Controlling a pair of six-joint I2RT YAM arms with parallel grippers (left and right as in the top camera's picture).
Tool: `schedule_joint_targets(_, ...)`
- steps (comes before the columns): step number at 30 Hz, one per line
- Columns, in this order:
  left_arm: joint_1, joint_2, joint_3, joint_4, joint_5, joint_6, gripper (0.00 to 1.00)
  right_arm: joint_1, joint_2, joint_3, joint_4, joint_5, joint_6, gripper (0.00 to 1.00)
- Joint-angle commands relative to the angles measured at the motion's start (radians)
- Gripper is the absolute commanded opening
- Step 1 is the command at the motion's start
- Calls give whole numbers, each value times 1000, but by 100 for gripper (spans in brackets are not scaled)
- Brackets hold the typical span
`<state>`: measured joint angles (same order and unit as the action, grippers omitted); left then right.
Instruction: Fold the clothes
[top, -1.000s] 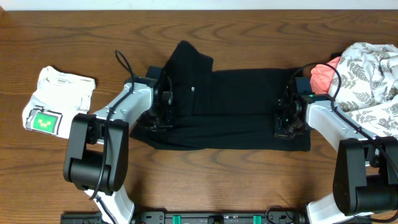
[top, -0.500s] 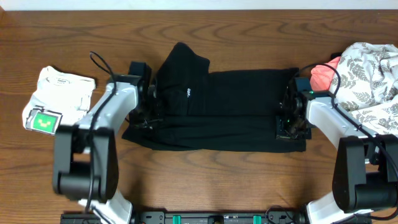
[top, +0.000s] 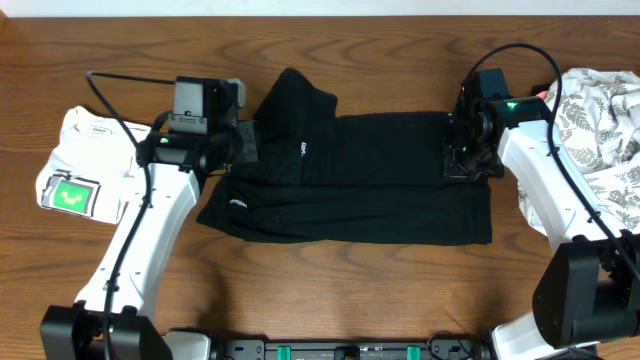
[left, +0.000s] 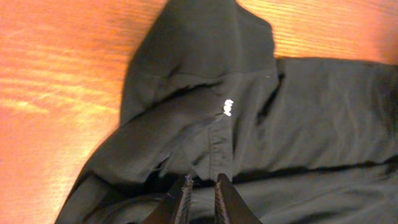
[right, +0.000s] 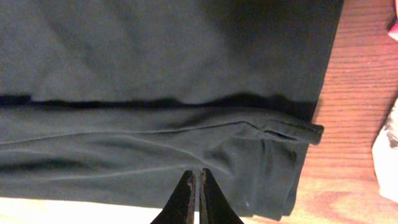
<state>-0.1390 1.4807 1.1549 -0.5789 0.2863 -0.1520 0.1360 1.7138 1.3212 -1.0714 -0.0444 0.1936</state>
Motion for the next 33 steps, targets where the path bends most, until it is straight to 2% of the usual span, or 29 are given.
schedule_joint_targets(1,-27,55,2,-8,14,85,15,5,-19,14,-15,10,-8,4)
schedule_joint_targets(6,-64,180,1,-14,20,142,17,5,-19,14,-20,10,-7,4)
schedule_joint_targets(13,-69,315,1,-15,6,164,17,5,-19,14,-23,11,-7,4)
schedule_joint_targets(15,-69,336,1,0,-61,168,17,5,-19,14,-23,11,-7,4)
schedule_joint_targets(20,-69,346,1,93,-330,166,17,5,-19,14,-30,11,-7,4)
schedule_joint_targets(22,-69,347,1,132,-391,166,22,5,-19,14,-35,11,-7,4)
schedule_joint_targets(27,-58,349,1,200,-461,161,24,5,-19,14,-49,11,-8,3)
schedule_joint_targets(33,-4,349,1,201,-474,89,24,5,-19,14,-54,11,-8,3)
